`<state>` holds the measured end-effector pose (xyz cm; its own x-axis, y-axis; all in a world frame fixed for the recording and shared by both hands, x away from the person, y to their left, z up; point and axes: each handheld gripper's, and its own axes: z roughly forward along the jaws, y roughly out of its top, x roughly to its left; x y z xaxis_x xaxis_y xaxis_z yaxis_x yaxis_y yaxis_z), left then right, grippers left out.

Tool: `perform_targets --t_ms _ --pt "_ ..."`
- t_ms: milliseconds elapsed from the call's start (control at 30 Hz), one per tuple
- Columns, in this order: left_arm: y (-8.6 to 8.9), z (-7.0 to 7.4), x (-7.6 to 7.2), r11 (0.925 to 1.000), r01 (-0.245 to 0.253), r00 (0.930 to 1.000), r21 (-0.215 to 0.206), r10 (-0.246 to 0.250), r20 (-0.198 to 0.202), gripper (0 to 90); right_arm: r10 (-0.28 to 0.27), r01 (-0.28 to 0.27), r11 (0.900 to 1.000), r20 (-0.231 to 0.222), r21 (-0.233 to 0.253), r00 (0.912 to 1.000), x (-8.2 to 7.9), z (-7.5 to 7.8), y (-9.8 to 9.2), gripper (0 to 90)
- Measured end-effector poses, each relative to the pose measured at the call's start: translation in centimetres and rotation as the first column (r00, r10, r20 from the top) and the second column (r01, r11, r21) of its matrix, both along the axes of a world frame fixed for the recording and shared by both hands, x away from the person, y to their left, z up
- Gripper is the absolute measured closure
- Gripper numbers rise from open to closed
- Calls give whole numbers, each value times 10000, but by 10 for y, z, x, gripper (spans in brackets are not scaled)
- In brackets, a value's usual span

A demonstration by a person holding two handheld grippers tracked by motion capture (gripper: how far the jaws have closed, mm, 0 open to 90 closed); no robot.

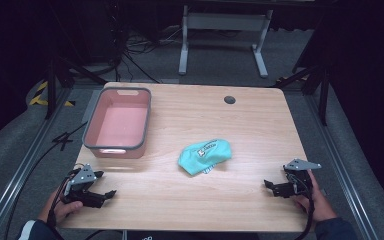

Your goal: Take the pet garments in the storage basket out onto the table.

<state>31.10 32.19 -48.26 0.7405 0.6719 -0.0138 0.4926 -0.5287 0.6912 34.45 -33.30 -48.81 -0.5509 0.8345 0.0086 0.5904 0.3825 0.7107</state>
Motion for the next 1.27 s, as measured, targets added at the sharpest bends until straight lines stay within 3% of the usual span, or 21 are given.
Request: perform_targets --t_ms 1267 --pt "-2 0 -1 9997 -233 9997 31 233 -52 118 -175 175 9998 16 -11 9998 -2 0 0 7"
